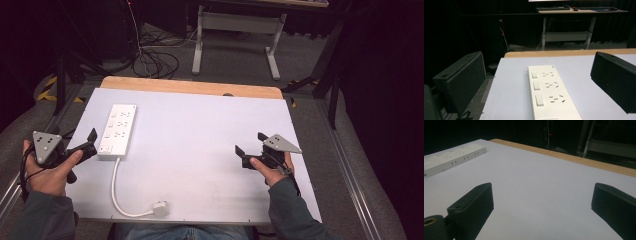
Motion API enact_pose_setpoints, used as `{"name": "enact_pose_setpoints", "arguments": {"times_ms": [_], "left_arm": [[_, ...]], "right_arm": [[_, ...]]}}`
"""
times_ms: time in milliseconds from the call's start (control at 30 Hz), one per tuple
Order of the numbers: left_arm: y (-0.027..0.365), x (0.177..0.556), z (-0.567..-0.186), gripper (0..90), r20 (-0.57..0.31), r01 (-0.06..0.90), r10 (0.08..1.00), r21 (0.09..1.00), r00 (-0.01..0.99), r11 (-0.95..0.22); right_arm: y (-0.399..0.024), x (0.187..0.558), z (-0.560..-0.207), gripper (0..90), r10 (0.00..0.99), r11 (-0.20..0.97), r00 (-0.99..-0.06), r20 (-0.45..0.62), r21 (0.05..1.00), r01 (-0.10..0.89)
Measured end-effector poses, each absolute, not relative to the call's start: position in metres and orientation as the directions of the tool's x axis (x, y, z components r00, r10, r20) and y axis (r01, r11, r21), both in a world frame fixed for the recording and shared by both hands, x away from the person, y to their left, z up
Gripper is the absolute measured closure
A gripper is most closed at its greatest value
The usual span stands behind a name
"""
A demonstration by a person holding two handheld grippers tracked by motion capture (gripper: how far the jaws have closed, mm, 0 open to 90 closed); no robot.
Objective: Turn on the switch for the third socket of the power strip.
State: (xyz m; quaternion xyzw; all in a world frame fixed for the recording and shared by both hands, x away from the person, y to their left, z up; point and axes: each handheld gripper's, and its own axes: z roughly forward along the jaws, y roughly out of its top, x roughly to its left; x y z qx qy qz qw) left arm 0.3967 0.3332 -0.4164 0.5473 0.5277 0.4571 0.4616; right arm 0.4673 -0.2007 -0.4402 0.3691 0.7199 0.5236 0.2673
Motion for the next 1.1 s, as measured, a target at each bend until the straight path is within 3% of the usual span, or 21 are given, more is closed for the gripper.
{"name": "enact_pose_setpoints", "arguments": {"times_ms": [433, 500, 767, 1100], "left_arm": [[0.3337, 0.3973, -0.4158, 6.0, 0.000, 0.156, 1.000, 0.988, 0.010, -0.002], [0.3342, 0.3972, -0.4150, 12.2, -0.007, 0.161, 1.000, 0.987, 0.006, 0.006], [0.3337, 0.3971, -0.4140, 20.1, -0.005, 0.182, 1.000, 0.983, 0.009, 0.003], [0.3389, 0.3961, -0.4137, 45.1, -0.048, 0.202, 0.999, 0.978, 0.004, 0.047]], "right_arm": [[-0.2008, 0.4672, -0.4404, 5.0, 0.813, 0.186, -0.582, -0.003, 0.949, 0.255], [-0.2010, 0.4673, -0.4405, 5.0, 0.813, 0.184, -0.582, -0.001, 0.949, 0.255], [-0.2003, 0.4671, -0.4409, 5.0, 0.811, 0.188, -0.584, 0.000, 0.947, 0.261], [-0.2003, 0.4670, -0.4412, 5.2, 0.813, 0.187, -0.582, 0.004, 0.945, 0.267]]}}
